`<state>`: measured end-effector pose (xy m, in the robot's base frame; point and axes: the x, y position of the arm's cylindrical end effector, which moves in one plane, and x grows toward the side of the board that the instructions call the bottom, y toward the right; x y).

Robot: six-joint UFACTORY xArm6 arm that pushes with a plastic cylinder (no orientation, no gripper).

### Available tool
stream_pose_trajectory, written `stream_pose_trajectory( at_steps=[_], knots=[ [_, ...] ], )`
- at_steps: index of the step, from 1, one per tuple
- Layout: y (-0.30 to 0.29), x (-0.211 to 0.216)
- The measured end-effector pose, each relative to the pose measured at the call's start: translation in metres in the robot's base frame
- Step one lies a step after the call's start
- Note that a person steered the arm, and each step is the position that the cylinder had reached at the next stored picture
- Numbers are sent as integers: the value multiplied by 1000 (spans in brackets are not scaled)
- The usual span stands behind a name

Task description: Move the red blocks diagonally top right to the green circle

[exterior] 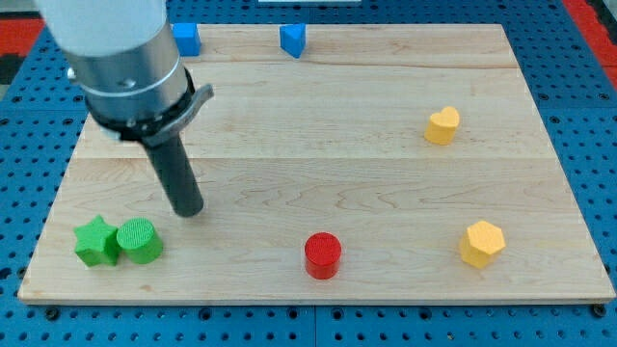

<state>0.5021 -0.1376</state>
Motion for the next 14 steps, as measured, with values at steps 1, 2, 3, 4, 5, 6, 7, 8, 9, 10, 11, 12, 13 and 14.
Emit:
stream_pose_trajectory(
  at_steps=[1, 2, 3, 4, 5, 6, 7, 8, 9, 10, 11, 12, 13, 14],
  knots=[
    [-63, -31],
    [-137, -77],
    [-135, -127],
    [-61, -109],
    [-6, -69],
    [18, -58],
    [37, -3],
    [71, 65],
    [99, 117],
    [139, 114],
    [124, 80],
    [129, 69],
    [142, 69],
    [174, 69]
  ],
)
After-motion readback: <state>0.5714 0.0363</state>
